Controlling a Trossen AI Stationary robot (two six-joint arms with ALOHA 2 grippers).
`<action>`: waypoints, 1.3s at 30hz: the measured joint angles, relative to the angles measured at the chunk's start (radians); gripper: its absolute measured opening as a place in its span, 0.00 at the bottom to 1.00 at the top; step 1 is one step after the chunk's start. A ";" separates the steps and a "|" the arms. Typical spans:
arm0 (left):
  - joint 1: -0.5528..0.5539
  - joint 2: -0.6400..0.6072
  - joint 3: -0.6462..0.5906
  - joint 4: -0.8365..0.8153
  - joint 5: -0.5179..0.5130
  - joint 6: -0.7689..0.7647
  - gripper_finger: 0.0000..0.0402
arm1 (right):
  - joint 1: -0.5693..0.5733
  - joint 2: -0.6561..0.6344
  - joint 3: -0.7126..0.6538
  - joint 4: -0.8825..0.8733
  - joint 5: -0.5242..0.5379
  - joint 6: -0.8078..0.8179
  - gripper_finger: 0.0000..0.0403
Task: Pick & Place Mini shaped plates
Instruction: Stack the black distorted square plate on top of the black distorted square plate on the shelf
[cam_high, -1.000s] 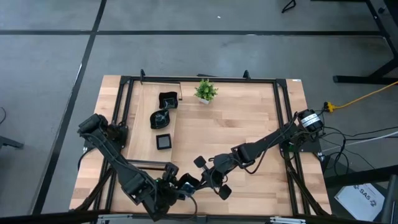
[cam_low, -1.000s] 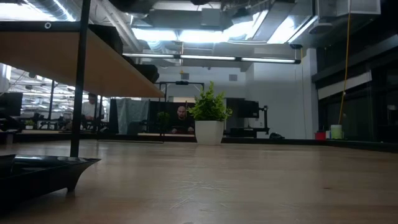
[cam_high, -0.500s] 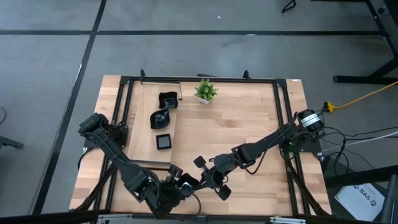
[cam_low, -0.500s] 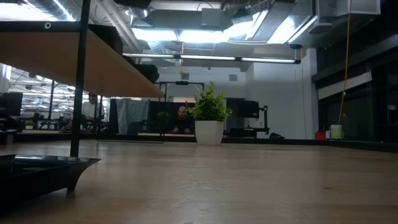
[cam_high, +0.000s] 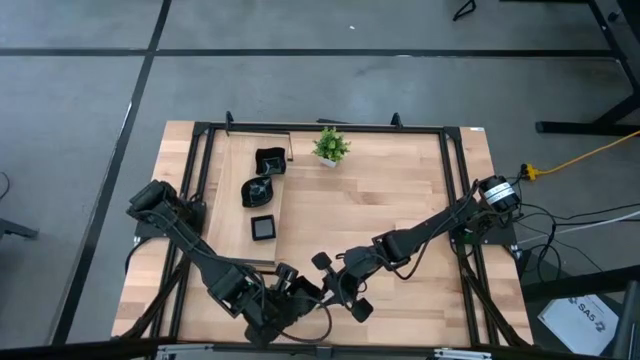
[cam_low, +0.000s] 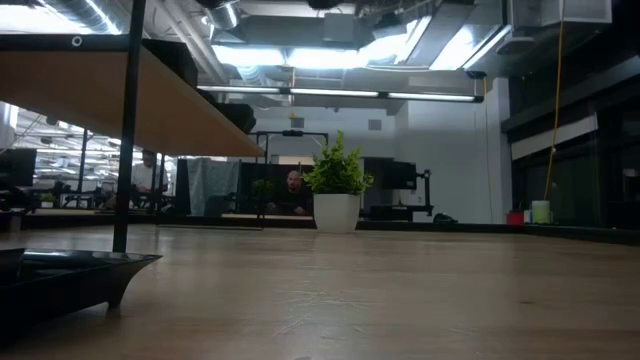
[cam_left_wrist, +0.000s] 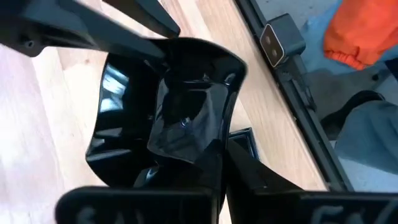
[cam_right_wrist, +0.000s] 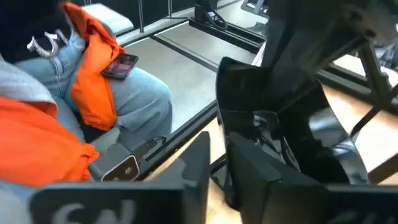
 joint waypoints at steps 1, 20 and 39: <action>0.000 0.000 0.000 0.000 0.003 -0.009 0.01 | 0.000 0.000 0.000 0.000 -0.001 0.023 0.17; 0.004 -0.104 0.000 -0.174 -0.018 -0.109 0.01 | 0.106 -0.185 -0.001 -0.339 0.319 0.190 0.42; 0.060 -0.381 0.000 -0.233 -0.306 0.023 0.01 | 0.136 -0.182 -0.001 -0.351 0.350 0.370 0.38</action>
